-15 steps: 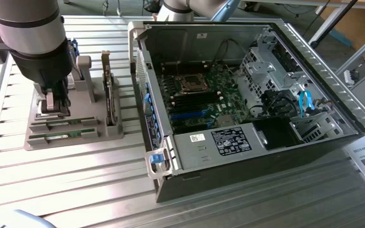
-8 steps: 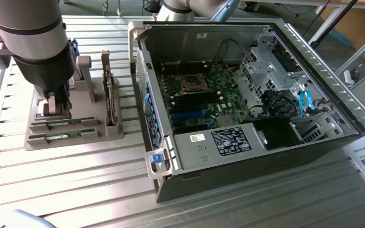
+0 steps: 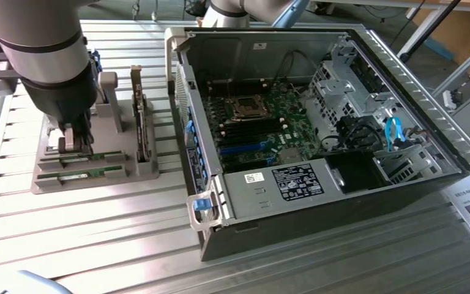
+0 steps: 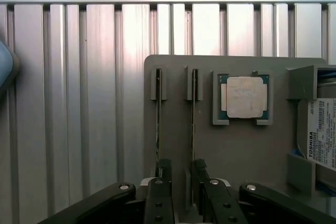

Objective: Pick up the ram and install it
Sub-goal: 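Pick up the ram and move it above insertion slot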

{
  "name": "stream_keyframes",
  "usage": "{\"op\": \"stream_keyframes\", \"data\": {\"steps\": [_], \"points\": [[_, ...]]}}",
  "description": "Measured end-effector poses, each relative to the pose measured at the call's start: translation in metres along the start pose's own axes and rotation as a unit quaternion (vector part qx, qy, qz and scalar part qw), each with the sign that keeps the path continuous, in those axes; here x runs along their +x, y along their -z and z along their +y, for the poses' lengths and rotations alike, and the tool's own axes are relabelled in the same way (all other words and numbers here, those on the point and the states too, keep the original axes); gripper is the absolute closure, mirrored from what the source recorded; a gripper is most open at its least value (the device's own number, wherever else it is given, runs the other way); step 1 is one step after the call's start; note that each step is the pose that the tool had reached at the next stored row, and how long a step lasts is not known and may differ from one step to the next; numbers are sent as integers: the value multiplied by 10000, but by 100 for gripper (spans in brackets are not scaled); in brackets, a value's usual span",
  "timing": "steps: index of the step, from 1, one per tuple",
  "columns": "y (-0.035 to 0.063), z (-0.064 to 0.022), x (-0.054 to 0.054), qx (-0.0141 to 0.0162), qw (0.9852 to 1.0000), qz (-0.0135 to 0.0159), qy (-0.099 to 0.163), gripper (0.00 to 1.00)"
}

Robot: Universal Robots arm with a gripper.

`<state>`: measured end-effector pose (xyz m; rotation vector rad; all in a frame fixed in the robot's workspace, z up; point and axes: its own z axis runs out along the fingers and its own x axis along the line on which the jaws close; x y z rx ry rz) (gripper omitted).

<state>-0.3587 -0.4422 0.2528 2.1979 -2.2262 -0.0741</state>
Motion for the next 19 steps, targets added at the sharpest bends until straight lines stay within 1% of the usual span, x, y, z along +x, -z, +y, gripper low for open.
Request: {"op": "stream_keyframes", "data": {"steps": [5,11,19], "points": [[-59,-3,1,0,10000,0,0,70],[-65,-2,6,1,10000,-1,-1,70],[-61,-4,81,0,10000,0,0,70]]}}
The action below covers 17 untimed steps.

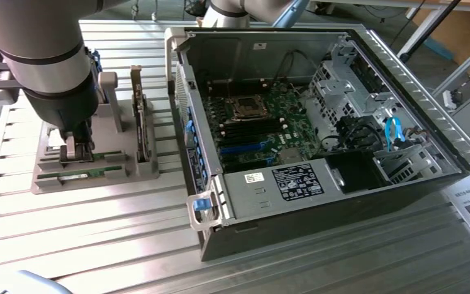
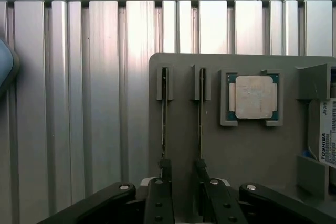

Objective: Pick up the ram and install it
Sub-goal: 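Pick up the ram and move it above insertion slot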

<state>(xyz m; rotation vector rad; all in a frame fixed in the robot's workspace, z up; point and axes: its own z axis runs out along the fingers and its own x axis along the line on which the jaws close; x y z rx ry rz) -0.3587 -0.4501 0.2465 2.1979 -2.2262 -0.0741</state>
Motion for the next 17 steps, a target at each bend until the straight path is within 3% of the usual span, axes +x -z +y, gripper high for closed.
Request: {"op": "stream_keyframes", "data": {"steps": [9,17], "points": [[1,0,37,0,10000,0,-1,70],[-81,-4,39,0,10000,0,0,70]]}}
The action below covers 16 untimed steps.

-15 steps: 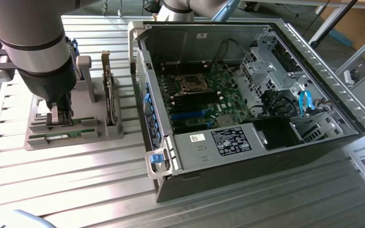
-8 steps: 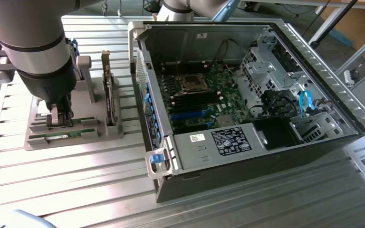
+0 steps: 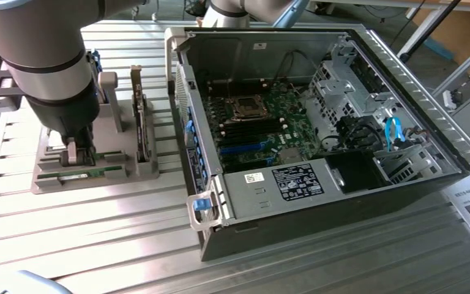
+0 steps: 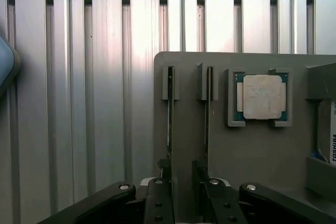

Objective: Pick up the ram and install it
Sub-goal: 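Pick up the ram and move it above insertion slot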

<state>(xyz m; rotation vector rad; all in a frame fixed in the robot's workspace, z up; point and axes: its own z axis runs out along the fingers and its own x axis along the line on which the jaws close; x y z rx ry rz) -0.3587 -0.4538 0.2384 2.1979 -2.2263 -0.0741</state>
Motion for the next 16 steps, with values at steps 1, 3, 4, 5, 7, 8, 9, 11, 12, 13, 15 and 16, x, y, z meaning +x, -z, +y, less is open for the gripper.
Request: {"op": "stream_keyframes", "data": {"steps": [1,3,4,5,7,8,9,11,12,13,15,16], "points": [[-16,0,0,0,10000,0,0,70],[-43,-2,1,0,10000,0,0,70],[-54,-2,2,0,10000,0,0,70],[-65,-3,2,0,10000,0,0,70],[-84,-4,2,0,10000,0,0,70],[-92,-4,2,0,10000,0,0,70],[-100,-4,3,0,10000,0,0,70],[-113,-5,3,-1,10000,1,0,70],[-112,-5,3,-1,10000,1,0,70],[-112,-5,3,-1,10000,1,0,70],[-113,-5,3,-1,10000,1,0,70],[-115,-5,7,0,10000,0,0,70]]}}
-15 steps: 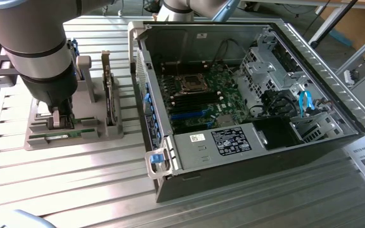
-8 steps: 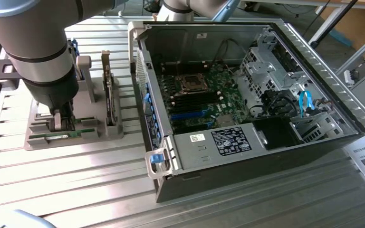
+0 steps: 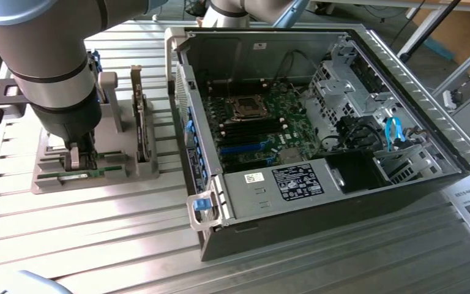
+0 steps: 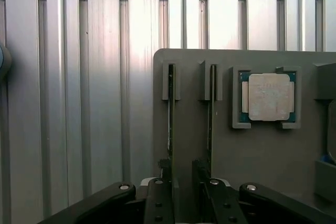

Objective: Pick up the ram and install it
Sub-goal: 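Pick up the ram and move it above insertion slot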

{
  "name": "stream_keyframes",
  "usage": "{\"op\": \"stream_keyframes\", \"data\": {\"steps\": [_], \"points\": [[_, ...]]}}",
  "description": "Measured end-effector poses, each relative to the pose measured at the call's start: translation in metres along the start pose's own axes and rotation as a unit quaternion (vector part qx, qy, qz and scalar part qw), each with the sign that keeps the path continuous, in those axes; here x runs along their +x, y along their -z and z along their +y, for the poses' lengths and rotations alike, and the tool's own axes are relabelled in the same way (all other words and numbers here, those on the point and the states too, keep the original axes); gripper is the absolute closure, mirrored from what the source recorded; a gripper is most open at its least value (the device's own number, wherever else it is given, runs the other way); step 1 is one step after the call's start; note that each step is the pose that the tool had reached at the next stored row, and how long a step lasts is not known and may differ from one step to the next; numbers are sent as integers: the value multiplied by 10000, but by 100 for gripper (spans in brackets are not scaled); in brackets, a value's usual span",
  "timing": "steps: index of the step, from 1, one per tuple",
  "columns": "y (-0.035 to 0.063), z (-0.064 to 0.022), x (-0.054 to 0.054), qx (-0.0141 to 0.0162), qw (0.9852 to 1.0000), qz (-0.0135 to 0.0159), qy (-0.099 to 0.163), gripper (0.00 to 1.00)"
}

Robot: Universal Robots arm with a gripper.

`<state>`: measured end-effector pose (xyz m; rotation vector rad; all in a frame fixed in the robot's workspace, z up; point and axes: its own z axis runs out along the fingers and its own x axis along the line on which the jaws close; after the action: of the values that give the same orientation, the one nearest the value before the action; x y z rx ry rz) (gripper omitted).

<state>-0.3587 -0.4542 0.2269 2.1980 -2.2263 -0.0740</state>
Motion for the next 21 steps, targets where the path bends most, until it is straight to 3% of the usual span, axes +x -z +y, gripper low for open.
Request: {"op": "stream_keyframes", "data": {"steps": [14,21], "points": [[1,0,34,0,10000,0,0,70],[-44,-2,39,0,10000,0,0,70]]}}
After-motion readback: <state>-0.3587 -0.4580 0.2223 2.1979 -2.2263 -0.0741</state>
